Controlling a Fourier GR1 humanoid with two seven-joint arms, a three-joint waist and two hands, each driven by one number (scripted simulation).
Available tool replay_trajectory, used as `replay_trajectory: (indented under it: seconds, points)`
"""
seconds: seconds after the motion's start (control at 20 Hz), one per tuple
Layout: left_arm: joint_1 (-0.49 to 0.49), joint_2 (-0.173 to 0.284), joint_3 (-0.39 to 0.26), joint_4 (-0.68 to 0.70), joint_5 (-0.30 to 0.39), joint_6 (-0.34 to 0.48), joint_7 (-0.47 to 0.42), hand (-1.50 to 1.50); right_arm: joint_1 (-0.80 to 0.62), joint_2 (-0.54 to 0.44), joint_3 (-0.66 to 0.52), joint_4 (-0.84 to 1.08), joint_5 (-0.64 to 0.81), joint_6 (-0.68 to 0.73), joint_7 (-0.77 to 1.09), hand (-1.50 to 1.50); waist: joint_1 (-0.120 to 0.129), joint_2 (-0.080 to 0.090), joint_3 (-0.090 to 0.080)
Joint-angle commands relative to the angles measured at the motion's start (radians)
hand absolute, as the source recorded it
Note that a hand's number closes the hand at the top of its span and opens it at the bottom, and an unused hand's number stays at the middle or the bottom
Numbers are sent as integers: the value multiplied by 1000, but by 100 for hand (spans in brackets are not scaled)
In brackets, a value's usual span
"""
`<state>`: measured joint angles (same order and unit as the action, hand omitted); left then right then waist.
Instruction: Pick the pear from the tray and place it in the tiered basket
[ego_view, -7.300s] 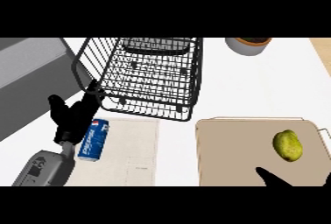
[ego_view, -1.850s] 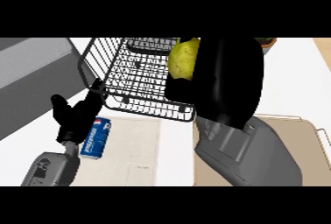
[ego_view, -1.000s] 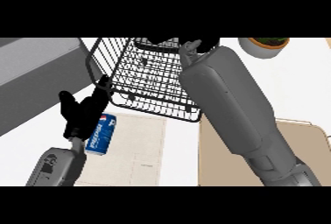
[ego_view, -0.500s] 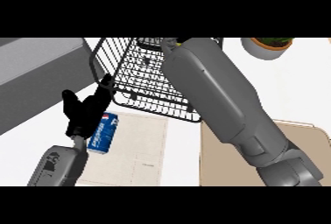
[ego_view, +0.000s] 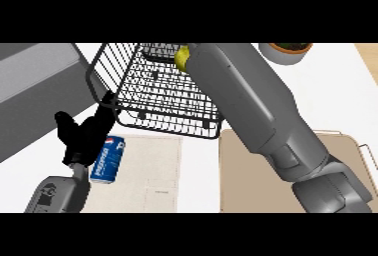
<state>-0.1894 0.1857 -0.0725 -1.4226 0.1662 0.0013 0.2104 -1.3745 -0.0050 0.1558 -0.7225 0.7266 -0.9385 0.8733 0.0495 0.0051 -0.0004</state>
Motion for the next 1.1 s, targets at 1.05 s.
replay_trajectory:
  seconds: [1.05]
  points:
    - [161,22,61,-141,36,2,25,0,775,-370,162,-1250,-139,477,287,-150,-189,-49,4]
